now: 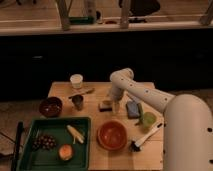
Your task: Wipe red bowl with eraser
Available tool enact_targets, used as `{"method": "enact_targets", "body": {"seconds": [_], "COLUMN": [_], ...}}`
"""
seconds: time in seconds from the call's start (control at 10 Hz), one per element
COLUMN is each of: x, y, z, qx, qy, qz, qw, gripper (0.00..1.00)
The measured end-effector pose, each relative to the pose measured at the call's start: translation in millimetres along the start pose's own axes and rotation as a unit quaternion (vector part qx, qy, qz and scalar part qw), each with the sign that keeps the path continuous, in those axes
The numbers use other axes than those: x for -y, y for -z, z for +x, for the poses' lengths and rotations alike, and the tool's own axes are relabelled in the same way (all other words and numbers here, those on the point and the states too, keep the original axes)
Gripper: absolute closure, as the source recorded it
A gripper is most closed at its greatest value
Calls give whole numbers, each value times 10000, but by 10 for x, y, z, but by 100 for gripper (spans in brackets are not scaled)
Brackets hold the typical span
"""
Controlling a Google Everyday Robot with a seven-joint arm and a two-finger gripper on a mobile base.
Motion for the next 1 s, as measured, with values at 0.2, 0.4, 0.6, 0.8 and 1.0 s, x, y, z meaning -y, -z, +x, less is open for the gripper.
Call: {"method": "enact_targets", "body": {"seconds": [0.2, 0.4, 0.6, 0.8, 1.0], "x": [4, -3, 34, 80, 134], "y": [-51, -74, -66, 18, 106], "z": [-5, 18, 37, 79, 79], "qx": [24, 36, 57, 122, 274], "qy": [5, -12, -4, 45, 173], "qz": [-35, -97, -82, -84, -99], "qw": [10000, 9999, 10000, 9999, 9994], "gripper": [50, 71, 90, 100, 100]}}
